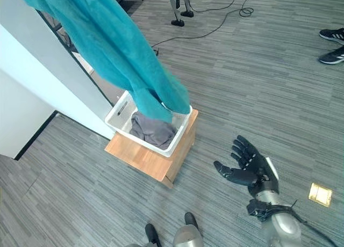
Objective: Pick up bed clothes into laundry basket.
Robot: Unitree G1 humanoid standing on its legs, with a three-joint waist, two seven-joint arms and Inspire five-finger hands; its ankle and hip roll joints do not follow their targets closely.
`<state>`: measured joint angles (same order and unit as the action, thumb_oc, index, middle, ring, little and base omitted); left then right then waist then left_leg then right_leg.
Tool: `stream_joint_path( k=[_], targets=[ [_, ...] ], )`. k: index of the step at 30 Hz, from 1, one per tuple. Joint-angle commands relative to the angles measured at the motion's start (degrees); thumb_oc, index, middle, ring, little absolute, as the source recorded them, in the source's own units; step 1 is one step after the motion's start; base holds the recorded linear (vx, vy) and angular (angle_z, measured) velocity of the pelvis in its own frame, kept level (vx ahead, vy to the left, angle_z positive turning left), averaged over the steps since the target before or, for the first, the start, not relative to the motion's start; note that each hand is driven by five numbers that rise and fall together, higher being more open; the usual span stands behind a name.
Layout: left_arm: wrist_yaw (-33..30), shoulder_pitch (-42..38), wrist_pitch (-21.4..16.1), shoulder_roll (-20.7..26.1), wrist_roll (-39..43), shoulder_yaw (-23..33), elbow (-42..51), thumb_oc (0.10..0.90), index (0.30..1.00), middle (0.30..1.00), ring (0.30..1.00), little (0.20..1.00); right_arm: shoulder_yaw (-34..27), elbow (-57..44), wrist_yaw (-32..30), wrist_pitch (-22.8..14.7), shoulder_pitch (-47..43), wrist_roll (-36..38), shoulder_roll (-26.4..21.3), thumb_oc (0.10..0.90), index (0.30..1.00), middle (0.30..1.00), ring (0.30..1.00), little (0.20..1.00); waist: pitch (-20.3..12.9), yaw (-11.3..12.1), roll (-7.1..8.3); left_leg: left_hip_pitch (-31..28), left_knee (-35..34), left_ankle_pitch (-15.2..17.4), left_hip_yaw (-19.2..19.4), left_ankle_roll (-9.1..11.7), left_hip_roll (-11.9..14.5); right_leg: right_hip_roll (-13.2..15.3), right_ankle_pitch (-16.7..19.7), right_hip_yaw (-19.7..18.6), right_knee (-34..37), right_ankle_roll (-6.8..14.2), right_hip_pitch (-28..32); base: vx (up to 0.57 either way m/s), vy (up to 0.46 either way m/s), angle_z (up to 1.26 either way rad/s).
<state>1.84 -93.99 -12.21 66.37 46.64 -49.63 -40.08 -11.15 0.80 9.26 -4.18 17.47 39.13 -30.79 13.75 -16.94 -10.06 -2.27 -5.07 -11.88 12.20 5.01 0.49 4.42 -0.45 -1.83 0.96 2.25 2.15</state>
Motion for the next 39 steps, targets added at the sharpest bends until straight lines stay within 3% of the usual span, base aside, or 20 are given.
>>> stream_joint_path(
  k=[1,14,23,29,39],
  targets=[
    [-4.1,-14.4,-4.0,0.0,-0.4,-0.1,-5.9,0.400,0.300,0.300,0.300,0.300,-2.6,-7.6,1.9,-4.6,-0.9,2.5,-2.0,0.800,0.900,0.900,0.900,0.900,-7.3,1.6,2.34,-3.4,0.1,11.4,0.7,0.0,0.8,2.3,1.1,-0.7,3.6,9.2,-0.2,0.03,0.003,0.02],
    [-3.9,-12.9,-4.6,-1.3,-2.4,-1.2,-3.1,0.400,0.300,0.300,0.300,0.300,-0.8,-6.7,2.2,-4.0,-0.9,2.0,-1.2,0.800,0.900,0.900,0.900,0.900,-6.8,2.3,2.30,-3.1,0.1,11.5,-0.5,0.0,0.2,2.8,1.0,0.8,3.7,9.3,0.2,0.01,0.002,0.05],
    [-1.8,-2.1,-2.6,-2.0,-6.9,4.4,-6.4,0.400,0.300,0.300,0.300,0.300,1.7,-7.3,2.8,-4.0,-3.2,3.0,-1.5,0.800,0.900,0.900,0.900,0.900,-4.8,1.5,2.94,-2.0,0.1,11.0,-0.3,0.2,0.6,2.5,1.6,0.7,3.7,9.1,-1.2,-0.02,-0.001,0.00],
    [-1.0,2.0,-1.8,-5.3,-8.2,6.9,-8.9,0.400,0.300,0.300,0.300,0.300,3.8,-7.4,3.0,-3.6,-5.1,2.9,-2.4,0.800,0.900,0.900,0.900,0.900,-2.4,0.9,3.61,0.4,0.1,10.1,-0.2,0.5,0.9,2.3,2.5,0.4,3.7,9.0,-3.6,-0.06,-0.004,-0.08],
    [-1.7,1.0,-2.1,-8.6,-8.6,6.0,-7.7,0.400,0.300,0.300,0.300,0.300,5.2,-7.4,2.8,-2.9,-4.6,2.7,-2.2,0.800,0.900,0.900,0.900,0.900,-1.0,0.5,2.68,1.8,0.1,9.7,-0.5,0.7,0.9,2.5,2.7,0.5,3.7,8.9,-4.7,-0.01,0.000,-0.02]
  ],
)
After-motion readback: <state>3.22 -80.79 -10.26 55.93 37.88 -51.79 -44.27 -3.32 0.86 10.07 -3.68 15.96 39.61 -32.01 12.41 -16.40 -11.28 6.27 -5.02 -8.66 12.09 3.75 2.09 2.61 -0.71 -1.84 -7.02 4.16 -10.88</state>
